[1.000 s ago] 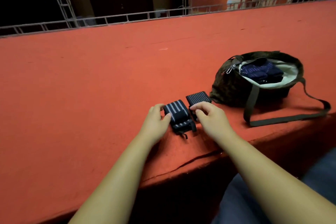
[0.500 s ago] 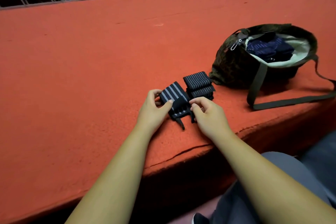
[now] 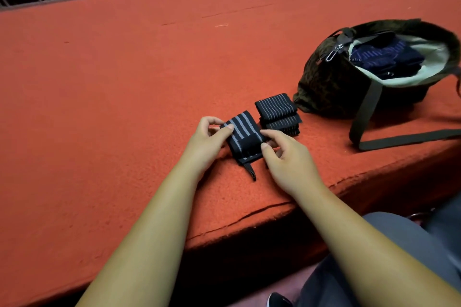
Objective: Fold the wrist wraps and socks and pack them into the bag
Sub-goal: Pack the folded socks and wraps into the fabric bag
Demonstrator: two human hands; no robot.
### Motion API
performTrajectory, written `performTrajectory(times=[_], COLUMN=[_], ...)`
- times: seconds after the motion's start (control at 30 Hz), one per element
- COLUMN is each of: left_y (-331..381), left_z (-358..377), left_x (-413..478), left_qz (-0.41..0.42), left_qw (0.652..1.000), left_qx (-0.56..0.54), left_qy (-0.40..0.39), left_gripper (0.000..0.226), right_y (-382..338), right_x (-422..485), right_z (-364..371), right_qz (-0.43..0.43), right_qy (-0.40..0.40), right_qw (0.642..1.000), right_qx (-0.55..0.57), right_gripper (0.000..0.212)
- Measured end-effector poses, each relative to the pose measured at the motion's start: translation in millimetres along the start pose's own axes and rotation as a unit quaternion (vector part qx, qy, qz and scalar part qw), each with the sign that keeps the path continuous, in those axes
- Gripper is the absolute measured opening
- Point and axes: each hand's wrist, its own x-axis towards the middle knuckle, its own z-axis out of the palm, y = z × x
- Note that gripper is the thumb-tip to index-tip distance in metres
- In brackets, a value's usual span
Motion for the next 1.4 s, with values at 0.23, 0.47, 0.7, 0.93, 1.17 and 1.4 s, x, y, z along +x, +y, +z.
performTrajectory(times=[0.23, 0.47, 0.7, 0.93, 1.17, 1.4], left_y=[33, 31, 17, 36, 77, 119], left_z=[-7, -5, -6, -10, 2, 43], left_x=[4, -15, -45, -71, -78, -66], left_qz=[-0.091, -0.074, 0.011, 0.067, 0.102, 0.130], left_qw=[0.987, 0.988, 0.997, 0.994, 0.982, 0.970], left_qx=[0.099, -0.007, -0.019, -0.031, -0.009, -0.028], left_qy=[-0.091, -0.134, -0.073, -0.075, -0.162, -0.203], left_gripper=[0.033, 0.046, 0.053, 0.055, 0.052, 0.049], right_y=[4, 3, -2, -4, -27, -35], right_x=[1, -3, -10, -21, -24, -16], right_z=[2, -2, -9, -20, -68, -136], right_qz=[0.003, 0.013, -0.048, -0.121, -0.101, -0.072], right_qy=[0.007, 0.011, 0.011, 0.002, -0.108, -0.097], right_qw=[1.000, 1.000, 0.998, 0.990, 0.972, 0.986], right_qx=[-0.014, 0.008, 0.041, 0.078, 0.185, 0.113], right_gripper=[0.028, 0.012, 0.003, 0.060, 0.062, 0.058])
